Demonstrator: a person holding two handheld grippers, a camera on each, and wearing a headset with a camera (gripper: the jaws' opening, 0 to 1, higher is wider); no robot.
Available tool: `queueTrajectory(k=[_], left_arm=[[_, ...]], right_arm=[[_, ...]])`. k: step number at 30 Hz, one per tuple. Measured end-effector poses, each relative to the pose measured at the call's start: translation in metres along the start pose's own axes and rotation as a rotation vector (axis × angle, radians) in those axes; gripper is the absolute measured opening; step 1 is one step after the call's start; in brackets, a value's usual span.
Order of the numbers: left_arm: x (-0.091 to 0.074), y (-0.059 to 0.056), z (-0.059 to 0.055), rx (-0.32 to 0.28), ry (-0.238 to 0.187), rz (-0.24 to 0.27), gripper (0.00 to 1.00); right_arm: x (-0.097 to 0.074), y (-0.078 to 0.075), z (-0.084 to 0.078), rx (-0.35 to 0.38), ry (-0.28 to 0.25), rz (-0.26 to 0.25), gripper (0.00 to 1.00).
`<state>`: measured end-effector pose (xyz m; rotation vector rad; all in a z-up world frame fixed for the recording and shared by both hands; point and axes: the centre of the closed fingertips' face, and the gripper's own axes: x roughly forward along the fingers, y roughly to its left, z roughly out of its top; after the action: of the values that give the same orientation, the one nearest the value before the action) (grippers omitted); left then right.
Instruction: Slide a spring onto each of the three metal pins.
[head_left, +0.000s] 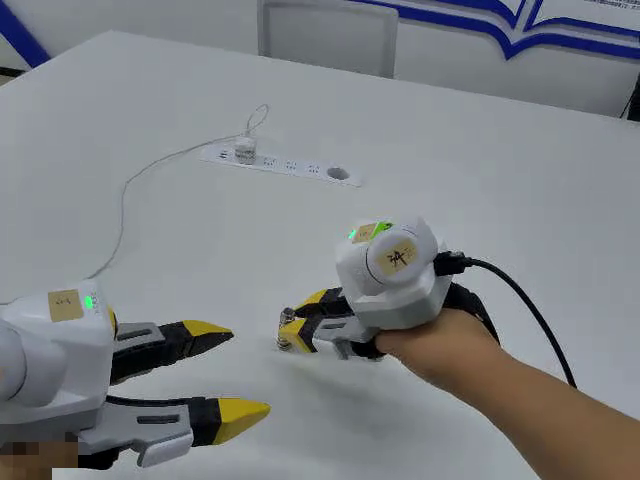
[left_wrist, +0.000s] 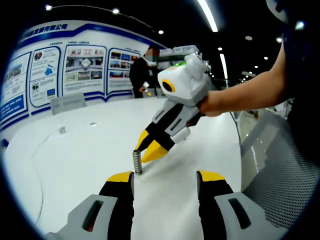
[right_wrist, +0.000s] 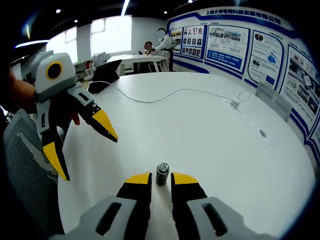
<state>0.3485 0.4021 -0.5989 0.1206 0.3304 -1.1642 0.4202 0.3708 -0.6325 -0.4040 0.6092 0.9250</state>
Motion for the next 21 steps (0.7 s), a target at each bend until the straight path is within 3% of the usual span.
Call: queueTrajectory(k=[21], left_arm=[[0.000,-0.002,0.006,0.012,-0.008,-0.003,0.54]], right_arm=[[-0.054,0.021,-0.013,-0.008,-0.037,-0.023,0.23]])
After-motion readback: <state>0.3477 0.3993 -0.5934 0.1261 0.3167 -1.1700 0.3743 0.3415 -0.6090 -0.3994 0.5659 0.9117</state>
